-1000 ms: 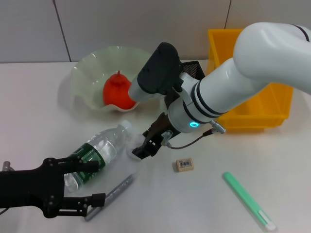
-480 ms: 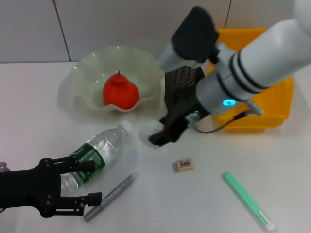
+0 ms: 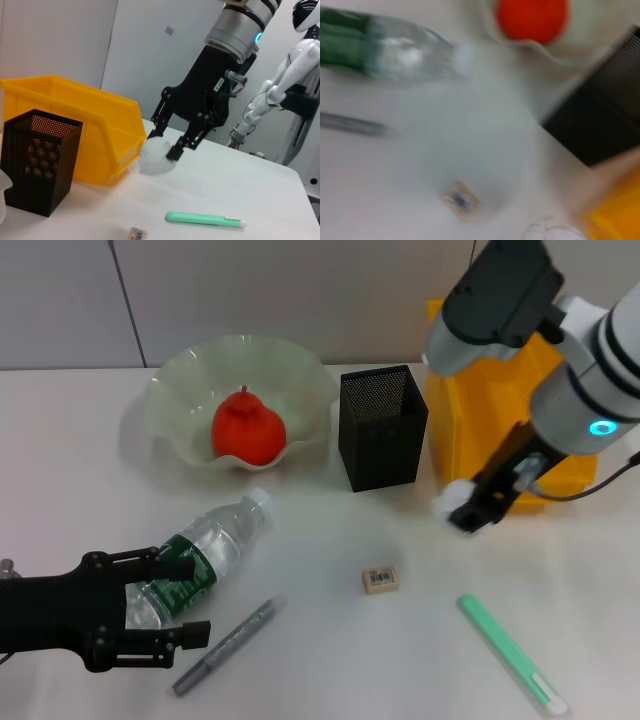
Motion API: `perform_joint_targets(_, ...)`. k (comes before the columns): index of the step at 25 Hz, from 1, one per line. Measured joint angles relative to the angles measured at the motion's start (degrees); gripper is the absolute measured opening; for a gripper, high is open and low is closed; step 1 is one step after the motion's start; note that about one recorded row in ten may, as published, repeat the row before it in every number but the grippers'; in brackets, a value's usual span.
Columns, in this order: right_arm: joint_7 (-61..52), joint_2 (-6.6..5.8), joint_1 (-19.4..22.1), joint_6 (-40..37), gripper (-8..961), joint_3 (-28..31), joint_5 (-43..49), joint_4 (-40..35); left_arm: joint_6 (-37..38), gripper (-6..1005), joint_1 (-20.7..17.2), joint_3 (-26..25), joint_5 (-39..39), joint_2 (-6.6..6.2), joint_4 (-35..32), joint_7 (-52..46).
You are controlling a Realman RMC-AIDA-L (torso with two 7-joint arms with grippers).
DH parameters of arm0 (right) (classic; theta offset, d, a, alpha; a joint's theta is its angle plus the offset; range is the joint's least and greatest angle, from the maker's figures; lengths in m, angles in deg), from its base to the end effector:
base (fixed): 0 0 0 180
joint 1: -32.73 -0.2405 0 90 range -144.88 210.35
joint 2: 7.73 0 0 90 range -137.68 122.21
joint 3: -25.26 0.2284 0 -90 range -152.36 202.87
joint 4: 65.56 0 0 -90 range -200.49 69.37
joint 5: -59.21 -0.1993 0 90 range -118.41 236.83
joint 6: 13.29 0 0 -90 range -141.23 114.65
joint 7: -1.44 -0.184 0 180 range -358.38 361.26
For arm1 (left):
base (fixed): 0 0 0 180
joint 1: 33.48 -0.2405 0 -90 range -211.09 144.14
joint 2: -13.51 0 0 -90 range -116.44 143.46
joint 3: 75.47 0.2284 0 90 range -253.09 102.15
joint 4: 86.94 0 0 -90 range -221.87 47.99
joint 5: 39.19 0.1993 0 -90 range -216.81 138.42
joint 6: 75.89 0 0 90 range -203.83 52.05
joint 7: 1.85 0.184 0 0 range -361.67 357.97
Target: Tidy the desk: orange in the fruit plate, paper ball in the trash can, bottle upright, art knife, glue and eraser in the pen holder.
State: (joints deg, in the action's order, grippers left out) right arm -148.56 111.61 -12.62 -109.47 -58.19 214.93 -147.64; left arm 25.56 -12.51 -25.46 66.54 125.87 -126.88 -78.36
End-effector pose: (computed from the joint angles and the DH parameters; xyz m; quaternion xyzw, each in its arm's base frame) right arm 0.1211 0.3536 -0.0142 -0.9243 0.2247 -0.2335 0.2016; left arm -0.2419 0.2672 0.0110 -0.9503 -0.1819 -0.2449 0.0625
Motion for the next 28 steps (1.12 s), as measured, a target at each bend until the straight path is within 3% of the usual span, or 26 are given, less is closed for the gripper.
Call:
perform_joint_targets(8, -2.8, 0.13, 0.3, 2.3, 487, 0.1, 9.5, 0.1, -0.4, 799, 0.4, 0.0, 0.0, -0.16, -0.1, -0.6)
perform_joint_targets(15, -3.7, 0.22, 3.0, 13.2, 486, 1.6, 11.0, 1.3, -0.9, 797, 0.6, 0.0, 0.1, -0.15, 0.4, -0.8)
perform_joint_targets(24, -3.4, 0.10, 6.5, 33.5, 486, 3.0, 11.0, 9.6, -0.9, 795, 0.5, 0.0, 0.9, 0.16, 0.4, -1.6)
perform_joint_targets(28, -3.1, 0.06, 6.5, 33.9, 534, 3.0, 10.9, 10.4, -1.2, 795, 0.5, 0.0, 1.4, 0.32, 0.4, -1.6)
